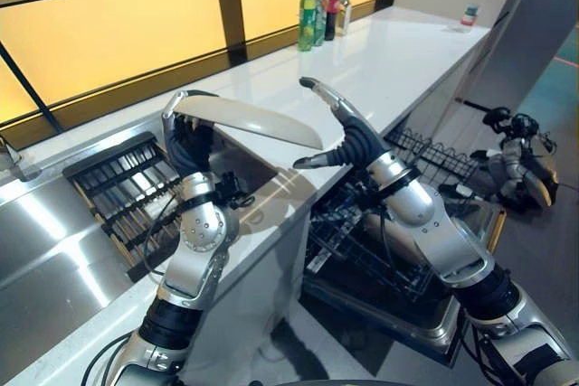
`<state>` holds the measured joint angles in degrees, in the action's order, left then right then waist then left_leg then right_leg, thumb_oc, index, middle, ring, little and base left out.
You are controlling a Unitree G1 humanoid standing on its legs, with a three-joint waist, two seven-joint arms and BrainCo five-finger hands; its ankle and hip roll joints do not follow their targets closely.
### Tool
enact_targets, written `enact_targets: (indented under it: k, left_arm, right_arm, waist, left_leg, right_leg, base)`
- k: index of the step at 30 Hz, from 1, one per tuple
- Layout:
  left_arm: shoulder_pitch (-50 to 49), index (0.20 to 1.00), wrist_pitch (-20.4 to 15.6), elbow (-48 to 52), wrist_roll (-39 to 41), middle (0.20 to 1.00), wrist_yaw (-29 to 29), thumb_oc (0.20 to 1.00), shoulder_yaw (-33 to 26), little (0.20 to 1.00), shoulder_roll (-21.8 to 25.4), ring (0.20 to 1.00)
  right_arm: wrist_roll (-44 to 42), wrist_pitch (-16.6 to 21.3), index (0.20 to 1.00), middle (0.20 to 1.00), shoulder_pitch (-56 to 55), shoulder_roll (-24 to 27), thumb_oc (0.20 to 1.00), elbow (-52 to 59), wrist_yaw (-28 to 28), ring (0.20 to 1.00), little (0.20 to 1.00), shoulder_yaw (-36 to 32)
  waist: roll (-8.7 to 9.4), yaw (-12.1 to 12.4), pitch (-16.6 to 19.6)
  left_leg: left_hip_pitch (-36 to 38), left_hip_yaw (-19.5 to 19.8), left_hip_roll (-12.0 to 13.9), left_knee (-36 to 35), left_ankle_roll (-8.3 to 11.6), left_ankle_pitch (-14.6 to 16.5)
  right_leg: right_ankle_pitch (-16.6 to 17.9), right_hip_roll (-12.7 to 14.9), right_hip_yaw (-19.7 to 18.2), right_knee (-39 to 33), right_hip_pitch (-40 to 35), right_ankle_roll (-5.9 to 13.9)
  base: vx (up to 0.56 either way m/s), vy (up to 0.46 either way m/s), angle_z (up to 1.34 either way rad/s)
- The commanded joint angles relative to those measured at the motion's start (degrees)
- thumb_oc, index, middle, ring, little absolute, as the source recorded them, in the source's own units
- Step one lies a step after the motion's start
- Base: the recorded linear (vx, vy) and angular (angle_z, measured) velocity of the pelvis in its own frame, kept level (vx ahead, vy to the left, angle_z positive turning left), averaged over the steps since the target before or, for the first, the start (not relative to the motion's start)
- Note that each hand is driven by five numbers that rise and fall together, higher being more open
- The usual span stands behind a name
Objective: Pick up plates and place into dishwasher.
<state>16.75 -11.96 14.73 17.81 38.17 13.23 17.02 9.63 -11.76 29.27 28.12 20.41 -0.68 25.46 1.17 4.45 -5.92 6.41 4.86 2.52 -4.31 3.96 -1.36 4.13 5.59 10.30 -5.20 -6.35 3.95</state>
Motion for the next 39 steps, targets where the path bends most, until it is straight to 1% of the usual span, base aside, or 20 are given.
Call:
enact_targets:
  k: [1, 3, 5, 8, 10, 17, 18, 19, 20, 21, 22, 28, 31, 39]
  left_arm:
    - [4.63, 0.200, -2.06, 2.79, 0.51, 0.200, -3.59, 0.200, 3.43, 0.200, 1.98, 0.200]
    - [5.02, 0.200, -2.25, 2.84, 0.42, 0.200, -4.64, 0.200, 4.32, 0.200, 1.66, 0.200]
    - [5.40, 0.200, -1.42, 3.20, 0.87, 0.200, -5.64, 0.200, 5.11, 0.200, 1.34, 0.200]
    - [5.96, 0.200, -1.10, 3.26, 2.19, 0.200, -6.84, 0.200, 6.12, 0.200, 1.27, 0.200]
    - [6.11, 0.200, -1.00, 3.19, 2.62, 0.200, -7.27, 0.200, 6.58, 0.200, 0.94, 0.200]
    - [6.22, 0.200, -0.73, 2.36, 4.18, 0.200, -8.15, 0.200, 8.48, 0.200, 0.14, 0.200]
    - [5.94, 0.200, -1.04, 2.23, 4.17, 0.200, -8.23, 0.200, 8.54, 0.200, 0.09, 0.200]
    - [5.94, 0.200, -1.04, 2.23, 4.17, 0.200, -8.23, 0.200, 8.55, 0.200, 0.08, 0.200]
    - [5.79, 0.200, -1.05, 2.32, 4.25, 0.200, -8.10, 0.200, 8.52, 0.200, 0.08, 0.200]
    - [5.74, 0.200, -1.00, 2.41, 4.25, 0.200, -7.97, 0.200, 8.49, 0.200, 0.08, 0.200]
    - [5.69, 0.200, -0.84, 2.65, 4.27, 0.200, -7.73, 0.200, 8.53, 0.200, 0.11, 0.200]
    - [5.46, 0.200, -0.85, 2.66, 4.53, 0.200, -7.75, 0.200, 8.60, 0.200, 0.11, 0.200]
    - [4.95, 0.200, -0.93, 2.90, 4.51, 0.200, -7.76, 0.200, 8.57, 0.200, -0.01, 0.200]
    - [4.48, 0.200, -1.35, 2.47, 5.13, 0.200, -8.01, 0.200, 8.50, 0.200, -0.15, 0.200]
  right_arm:
    - [2.09, -0.39, 1.000, 1.000, 6.38, -0.04, 1.000, 3.82, -0.55, 1.000, 1.000, 1.57]
    - [2.42, -2.09, 1.000, 1.000, 7.20, -0.92, 1.000, 3.64, -0.14, 1.000, 1.000, 2.87]
    - [2.54, -3.15, 1.000, 1.000, 7.93, -1.49, 1.000, 3.29, 0.59, 1.000, 1.000, 3.91]
    - [1.98, -4.08, 1.000, 1.000, 8.74, -1.92, 1.000, 3.04, 1.53, 1.000, 1.000, 5.15]
    - [1.47, -4.35, 1.000, 1.000, 9.00, -2.37, 1.000, 2.48, 1.54, 1.000, 1.000, 5.78]
    - [1.09, -4.70, 1.000, 1.000, 9.88, -4.74, 1.000, 1.41, -1.28, 1.000, 1.000, 6.40]
    - [1.03, -4.95, 0.893, 0.893, 9.92, -4.91, 0.893, 1.01, -1.42, 0.893, 0.893, 6.43]
    - [1.03, -4.95, 0.893, 0.893, 9.92, -4.91, 0.893, 1.01, -1.43, 0.893, 0.893, 6.43]
    - [0.60, -5.22, 0.602, 0.602, 9.87, -4.89, 0.602, 1.06, -1.67, 0.602, 0.602, 6.40]
    - [0.32, -5.26, 0.445, 0.445, 9.83, -4.88, 0.445, 1.12, -2.02, 0.445, 0.445, 6.37]
    - [-0.12, -5.04, 0.200, 0.200, 9.62, -4.86, 0.200, 1.23, -2.98, 0.200, 0.200, 6.24]
    - [-1.09, -4.01, 0.200, 0.200, 8.46, -5.29, 0.200, 1.74, -5.29, 0.200, 0.200, 4.79]
    - [-1.82, -3.08, 0.200, 0.200, 7.36, -5.67, 0.200, 2.22, -7.79, 0.200, 0.200, 3.51]
    - [-3.51, -2.03, 0.200, 0.200, 6.05, -6.11, 0.200, 2.54, -9.81, 0.200, 0.200, 1.89]
  waist:
    - [0.98, 1.84, 2.02]
    - [0.96, 1.96, 2.05]
    - [1.00, 2.10, 2.12]
    - [1.02, 2.30, 2.12]
    - [1.06, 2.50, 2.16]
    - [1.18, 3.07, 2.03]
    - [1.14, 3.16, 2.11]
    - [1.14, 3.16, 2.12]
    - [1.11, 3.18, 2.15]
    - [1.11, 3.20, 2.15]
    - [1.11, 3.20, 2.08]
    - [0.99, 3.16, 2.19]
    - [0.81, 3.08, 2.18]
    - [0.49, 2.77, 2.34]
  left_leg:
    - [-0.69, 0.42, -1.03, -0.69, -0.93, 0.57]
    - [-0.68, 0.45, -1.04, -0.69, -0.94, 0.64]
    - [-0.66, 0.49, -1.02, -0.69, -0.91, 0.66]
    - [-0.61, 0.56, -1.02, -0.69, -0.96, 0.64]
    - [-0.47, 0.72, -1.04, -0.69, -0.99, 0.68]
    - [-0.27, 0.87, -1.05, -0.69, -1.00, 0.72]
    - [-0.26, 0.77, -1.03, -0.69, -0.98, 0.76]
    - [-0.25, 0.77, -1.03, -0.69, -0.98, 0.76]
    - [-0.24, 0.70, -1.00, -0.69, -0.99, 0.79]
    - [-0.23, 0.67, -0.98, -0.69, -1.00, 0.81]
    - [-0.17, 0.63, -0.92, -0.69, -0.99, 0.85]
    - [-0.13, 0.64, -0.96, -0.69, -0.97, 0.98]
    - [-0.04, 0.45, -0.93, -0.69, -0.98, 1.03]
    - [0.15, 0.15, -1.00, -0.69, -1.04, 1.18]
  right_leg:
    - [-3.32, 1.87, 0.71, 2.70, -2.25, 3.00]
    - [-3.31, 1.90, 0.78, 2.60, -2.33, 3.00]
    - [-3.37, 1.91, 0.84, 2.60, -2.39, 2.95]
    - [-3.38, 1.97, 0.92, 2.55, -2.51, 2.90]
    - [-3.46, 1.99, 0.99, 2.48, -2.72, 2.85]
    - [-3.36, 2.06, 1.16, 2.37, -2.87, 2.78]
    - [-3.37, 2.11, 1.26, 2.26, -2.95, 2.76]
    - [-3.37, 2.10, 1.25, 2.25, -2.95, 2.76]
    - [-3.40, 2.10, 1.22, 2.20, -2.98, 2.75]
    - [-3.41, 2.09, 1.19, 2.18, -2.98, 2.75]
    - [-3.41, 2.10, 1.21, 2.18, -2.98, 2.75]
    - [-3.27, 2.28, 1.51, 2.18, -2.86, 2.90]
    - [-3.16, 2.50, 1.71, 2.17, -2.90, 3.01]
    - [-3.02, 2.74, 1.92, 2.05, -2.95, 3.09]
  base:
    - [0.02, 0.007, 0.06]
    - [0.00, 0.000, 0.00]
    - [0.00, 0.000, 0.00]
    - [0.01, 0.004, 0.01]
    - [0.03, 0.009, 0.04]
    - [0.02, 0.002, 0.04]
    - [0.00, 0.000, 0.00]
    - [0.00, 0.000, 0.00]
    - [0.00, 0.000, 0.00]
    - [0.00, 0.000, 0.00]
    - [0.00, 0.000, 0.00]
    - [0.00, 0.000, 0.00]
    - [0.00, 0.000, 0.00]
    - [0.00, 0.000, 0.00]
